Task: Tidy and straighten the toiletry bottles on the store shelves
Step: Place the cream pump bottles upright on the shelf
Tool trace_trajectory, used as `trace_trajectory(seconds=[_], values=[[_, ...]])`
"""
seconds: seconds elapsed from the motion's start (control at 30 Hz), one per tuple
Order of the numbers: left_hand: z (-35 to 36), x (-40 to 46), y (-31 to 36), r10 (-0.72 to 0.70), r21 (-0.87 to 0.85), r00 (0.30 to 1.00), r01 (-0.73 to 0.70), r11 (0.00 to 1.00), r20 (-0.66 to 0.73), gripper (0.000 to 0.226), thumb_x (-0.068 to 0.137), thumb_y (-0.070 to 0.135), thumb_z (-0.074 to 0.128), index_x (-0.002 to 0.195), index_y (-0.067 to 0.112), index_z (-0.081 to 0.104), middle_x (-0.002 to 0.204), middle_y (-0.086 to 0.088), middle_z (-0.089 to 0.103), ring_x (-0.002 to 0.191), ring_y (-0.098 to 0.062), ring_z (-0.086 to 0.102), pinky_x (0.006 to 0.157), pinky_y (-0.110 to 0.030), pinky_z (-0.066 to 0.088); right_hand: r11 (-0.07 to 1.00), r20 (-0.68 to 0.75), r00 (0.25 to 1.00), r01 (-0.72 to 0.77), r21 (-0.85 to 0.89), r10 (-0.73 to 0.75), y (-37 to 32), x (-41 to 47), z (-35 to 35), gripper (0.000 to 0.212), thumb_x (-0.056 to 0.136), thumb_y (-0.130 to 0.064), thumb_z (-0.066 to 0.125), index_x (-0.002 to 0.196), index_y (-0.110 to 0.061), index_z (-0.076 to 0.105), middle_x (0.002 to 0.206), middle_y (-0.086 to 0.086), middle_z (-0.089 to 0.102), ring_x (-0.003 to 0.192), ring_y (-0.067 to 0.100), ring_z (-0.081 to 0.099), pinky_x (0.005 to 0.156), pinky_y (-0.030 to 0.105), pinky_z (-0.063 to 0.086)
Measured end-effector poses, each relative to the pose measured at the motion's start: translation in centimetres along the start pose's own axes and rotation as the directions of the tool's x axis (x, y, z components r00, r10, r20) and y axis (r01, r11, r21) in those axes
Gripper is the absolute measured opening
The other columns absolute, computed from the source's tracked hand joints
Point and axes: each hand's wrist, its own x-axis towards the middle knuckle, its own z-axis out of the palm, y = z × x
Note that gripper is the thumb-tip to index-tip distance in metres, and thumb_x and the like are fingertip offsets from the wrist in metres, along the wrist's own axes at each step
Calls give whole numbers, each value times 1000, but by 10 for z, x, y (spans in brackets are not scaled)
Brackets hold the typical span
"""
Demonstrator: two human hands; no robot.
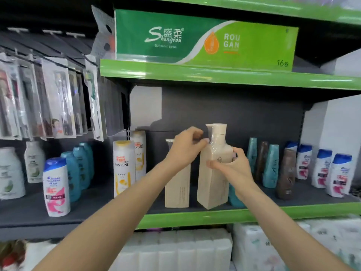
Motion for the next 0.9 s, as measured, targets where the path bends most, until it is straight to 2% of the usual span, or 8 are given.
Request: trace_trajectory(seconds=[0.13,0.2,0.33,0.47,0.53,0.63,0.77,0.9], values=[[-10,46,-5,105,129,993,-111,985,52,39,87,28,64,121,12,55,110,-1,65,93,-8,58,79,-17,43,999,-37,999,23,-48,-24,6,27,21,72,45,-35,85,105,-34,45,109,0,56,94,15,60,73,36,52],[-11,64,-9,115,165,987,-132,978,110,46,83,31,69,122,10,56,108,-4,66,96,-12,60,81,-20,45,999,-44,999,15,-53,-17,7,38,27,72,50,-31,87,109,-33,44,105,-1,58,93,14,59,69,32,50],[-13,95,-14,95,265,978,-143,953,186,59,78,38,72,124,5,55,116,-8,63,94,-13,57,80,-23,43,996,-36,999,35,-83,-39,5,58,35,73,57,-23,88,116,-26,43,95,-7,59,90,9,58,76,29,50],[-5,117,-27,32,273,987,-75,959,158,57,77,47,71,113,5,60,108,-9,63,96,-20,58,76,-27,45,991,-3,999,39,-128,-40,10,79,42,71,61,-15,84,117,-23,41,96,-6,58,84,3,55,64,21,43],[-1,128,-33,8,261,992,-41,965,128,48,79,44,70,106,4,62,101,-9,62,90,-19,57,77,-29,46,988,5,999,40,-149,-39,14,91,47,75,59,-15,84,120,-21,41,99,-5,59,89,9,58,72,26,48],[0,150,-42,-70,271,991,38,962,111,44,81,35,71,110,3,65,107,-11,65,97,-22,61,80,-28,47,984,22,999,40,-176,-37,20,110,54,80,56,-17,86,122,-22,40,95,-9,58,93,13,58,82,31,50],[-5,169,-57,-93,313,986,45,949,142,30,83,31,68,98,5,69,88,-7,66,83,-21,63,67,-26,44,981,125,991,62,-186,-39,24,132,62,77,56,-20,87,117,-26,41,98,-6,63,95,14,60,83,35,52],[-12,186,-77,-91,279,989,55,959,117,30,84,30,68,99,3,69,85,-8,64,82,-22,63,79,-32,54,975,251,967,99,-201,-47,25,157,70,67,65,-22,85,120,-22,45,109,-1,60,102,17,58,89,37,51]])
